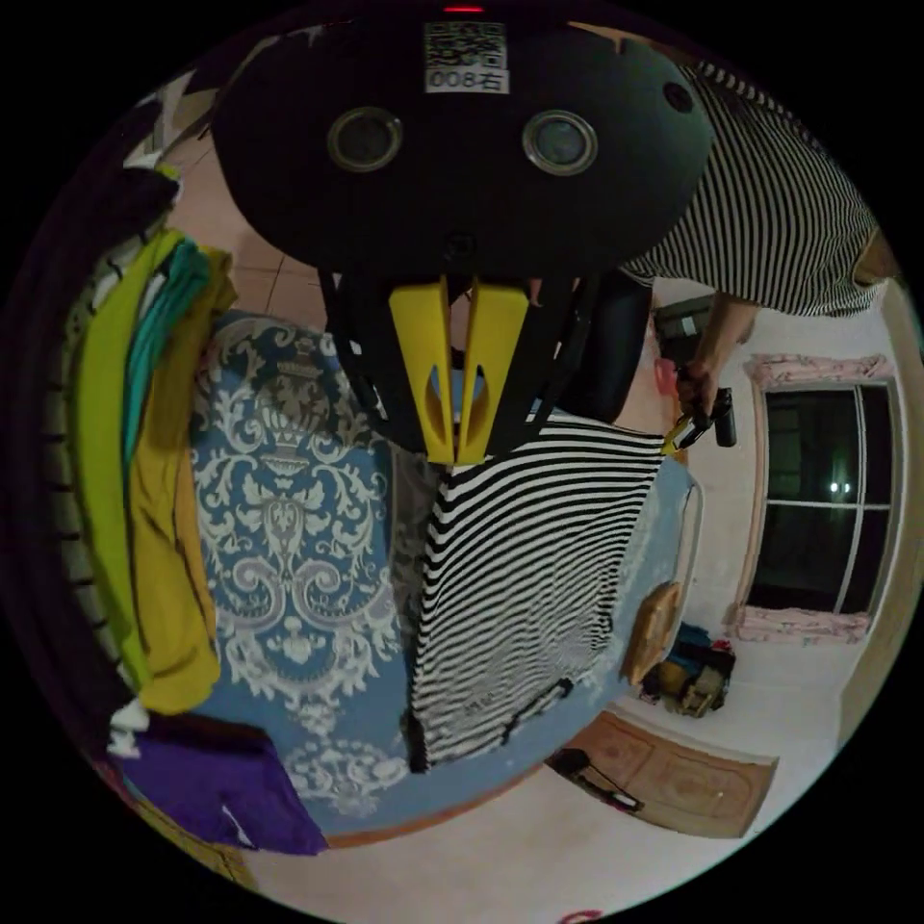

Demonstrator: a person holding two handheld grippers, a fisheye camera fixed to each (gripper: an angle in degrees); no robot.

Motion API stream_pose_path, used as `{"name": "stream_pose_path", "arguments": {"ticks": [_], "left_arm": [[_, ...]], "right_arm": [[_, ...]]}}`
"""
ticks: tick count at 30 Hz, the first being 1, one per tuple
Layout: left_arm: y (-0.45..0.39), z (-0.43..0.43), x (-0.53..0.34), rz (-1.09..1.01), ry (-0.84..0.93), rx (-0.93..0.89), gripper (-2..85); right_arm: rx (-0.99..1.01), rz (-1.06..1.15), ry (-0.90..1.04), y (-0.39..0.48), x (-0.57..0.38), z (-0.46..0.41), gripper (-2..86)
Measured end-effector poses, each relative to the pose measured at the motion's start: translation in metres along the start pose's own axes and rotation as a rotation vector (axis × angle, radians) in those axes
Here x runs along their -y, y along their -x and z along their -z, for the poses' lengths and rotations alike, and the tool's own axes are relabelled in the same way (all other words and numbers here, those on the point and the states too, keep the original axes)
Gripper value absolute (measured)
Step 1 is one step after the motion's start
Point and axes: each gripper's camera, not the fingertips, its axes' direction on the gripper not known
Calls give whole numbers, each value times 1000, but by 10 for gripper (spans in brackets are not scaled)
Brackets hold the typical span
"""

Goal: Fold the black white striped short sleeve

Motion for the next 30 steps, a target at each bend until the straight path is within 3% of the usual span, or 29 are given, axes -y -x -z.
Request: {"name": "stream_pose_path", "arguments": {"ticks": [9, 23, 30], "left_arm": [[68, -16, -28, 113, 25, 28, 9], [117, -28, -61, 75, 27, 91, 26], [150, -28, -87, 121, -14, 1, 77]], "right_arm": [[-23, -100, 67, -47, -20, -28, 2], [30, -163, 42, -113, -57, -68, 3], [86, -197, -35, -143, -85, -73, 10]]}}
